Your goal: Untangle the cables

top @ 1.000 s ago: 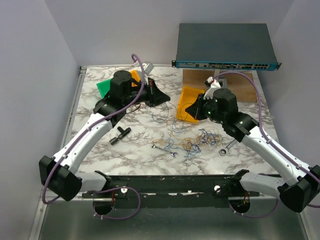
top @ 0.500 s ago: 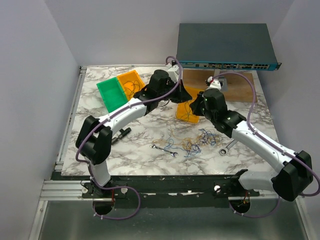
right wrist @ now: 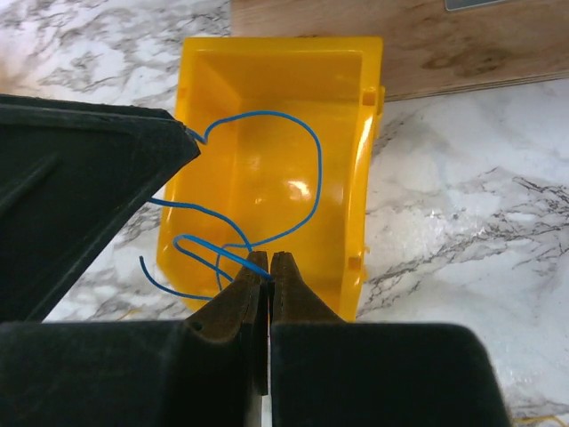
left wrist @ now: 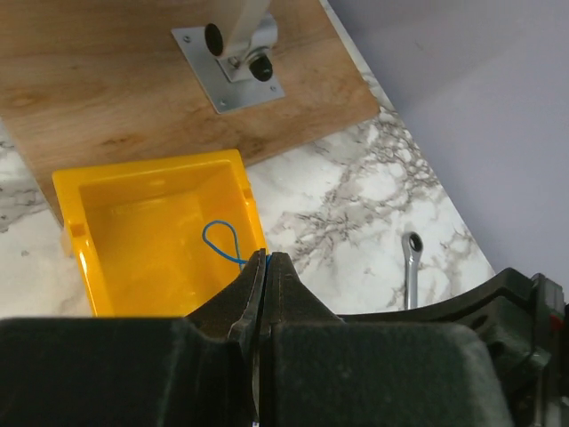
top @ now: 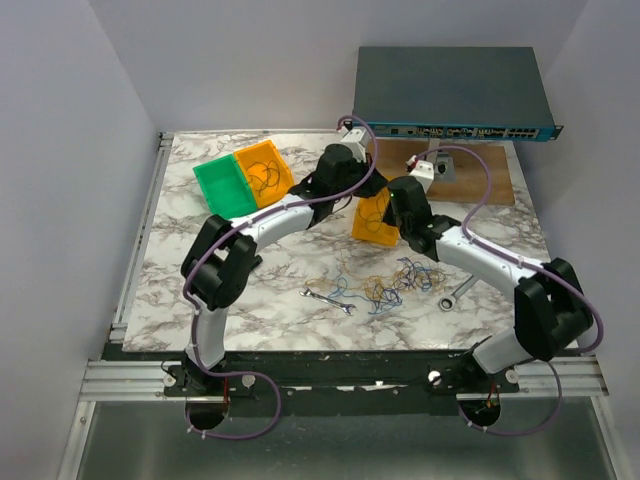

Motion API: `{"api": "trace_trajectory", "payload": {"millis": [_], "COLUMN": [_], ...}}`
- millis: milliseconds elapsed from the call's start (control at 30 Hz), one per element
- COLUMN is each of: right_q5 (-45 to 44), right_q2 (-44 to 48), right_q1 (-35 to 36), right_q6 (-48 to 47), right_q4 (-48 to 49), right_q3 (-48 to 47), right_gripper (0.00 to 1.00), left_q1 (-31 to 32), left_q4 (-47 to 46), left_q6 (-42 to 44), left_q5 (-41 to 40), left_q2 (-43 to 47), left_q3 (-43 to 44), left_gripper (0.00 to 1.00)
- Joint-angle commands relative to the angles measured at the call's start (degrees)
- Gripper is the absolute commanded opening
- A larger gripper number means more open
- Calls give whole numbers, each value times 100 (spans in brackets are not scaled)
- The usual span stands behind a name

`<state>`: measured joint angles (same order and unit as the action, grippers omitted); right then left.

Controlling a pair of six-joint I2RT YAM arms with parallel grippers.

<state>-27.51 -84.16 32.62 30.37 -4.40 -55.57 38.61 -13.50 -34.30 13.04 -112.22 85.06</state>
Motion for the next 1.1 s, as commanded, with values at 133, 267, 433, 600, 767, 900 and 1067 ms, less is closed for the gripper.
{"api": "trace_trajectory", "payload": {"millis": [133, 267, 433, 600, 767, 900, 1067], "right_q5": [-189, -106, -12, 162, 215, 219, 360], "right_q2": [-872, -1248, -1537, -1337, -895, -547, -182], "right_q1": [-352, -414, -432, -432, -432, -432, -433], "right_q6": [-27, 4, 15, -83, -84, -56, -17], "right_q4": [628, 720, 706, 677, 488, 186, -22], "right_q3": [-460, -564, -639, -589, -469, -365, -244], "right_gripper": [1, 1, 1, 31, 43, 50, 66], "left_q1": [116, 116, 118, 111, 99, 101, 99], "left_q4": [-108, -197, -232, 13, 349, 542, 728], "left_q6": [-127, -281, -363, -299, -247, -140, -18], "left_q5": [-847, -900, -1055, -1220, -1224, -1260, -1437], "left_q2": [-681, -845, -872, -815, -732, -523, -173], "left_q3": [728, 703, 485, 461, 593, 550, 359], "left_gripper": [0, 0, 0, 4, 23, 39, 47]}}
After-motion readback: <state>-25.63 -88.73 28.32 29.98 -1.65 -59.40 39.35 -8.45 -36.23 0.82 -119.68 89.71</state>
